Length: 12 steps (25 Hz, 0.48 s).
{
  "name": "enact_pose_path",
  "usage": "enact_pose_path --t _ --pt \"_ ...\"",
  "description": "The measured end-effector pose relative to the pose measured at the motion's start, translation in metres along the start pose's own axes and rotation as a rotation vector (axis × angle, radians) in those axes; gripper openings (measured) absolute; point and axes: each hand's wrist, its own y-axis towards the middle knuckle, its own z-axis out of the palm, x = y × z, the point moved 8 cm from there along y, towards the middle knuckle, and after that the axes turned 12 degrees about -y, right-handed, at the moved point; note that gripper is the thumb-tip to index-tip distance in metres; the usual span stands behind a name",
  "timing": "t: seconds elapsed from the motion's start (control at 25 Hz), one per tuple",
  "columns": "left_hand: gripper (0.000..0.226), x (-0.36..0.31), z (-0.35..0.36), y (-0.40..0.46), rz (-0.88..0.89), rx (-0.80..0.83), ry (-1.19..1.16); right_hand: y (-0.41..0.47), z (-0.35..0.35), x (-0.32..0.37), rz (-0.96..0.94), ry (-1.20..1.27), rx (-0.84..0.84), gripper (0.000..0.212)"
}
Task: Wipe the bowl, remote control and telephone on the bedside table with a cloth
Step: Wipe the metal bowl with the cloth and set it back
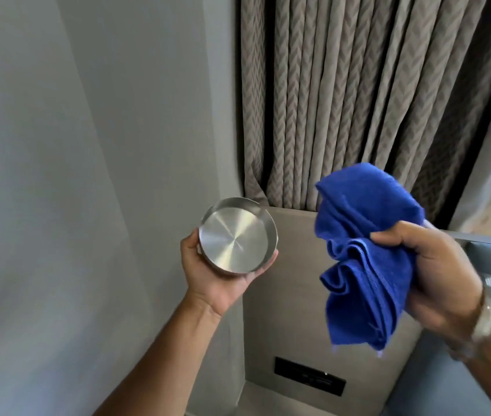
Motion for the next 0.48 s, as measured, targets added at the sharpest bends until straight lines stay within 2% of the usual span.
enact_pose_path --t 0.08,0.2,0.32,0.48 --pt "0.095 0.003 0.002 -0.010 -0.083 0.126 -0.092 -0.003 -0.018 -0.001 -0.045 -0.165 -0.122 0.042" --pt "0.110 0.016 0.013 -0.019 -0.155 0.324 -0.098 -0.004 -0.014 -0.017 -0.045 -0.330 -0.139 0.051" --pt "0.097 0.019 0.021 -0.022 -0.134 0.422 -0.040 -0.006 -0.007 -0.031 -0.038 -0.400 -0.117 0.048" --pt "0.092 0.016 0.022 -0.022 -0.118 0.409 -0.021 -0.014 0.008 -0.039 -0.073 -0.524 -0.020 0.049"
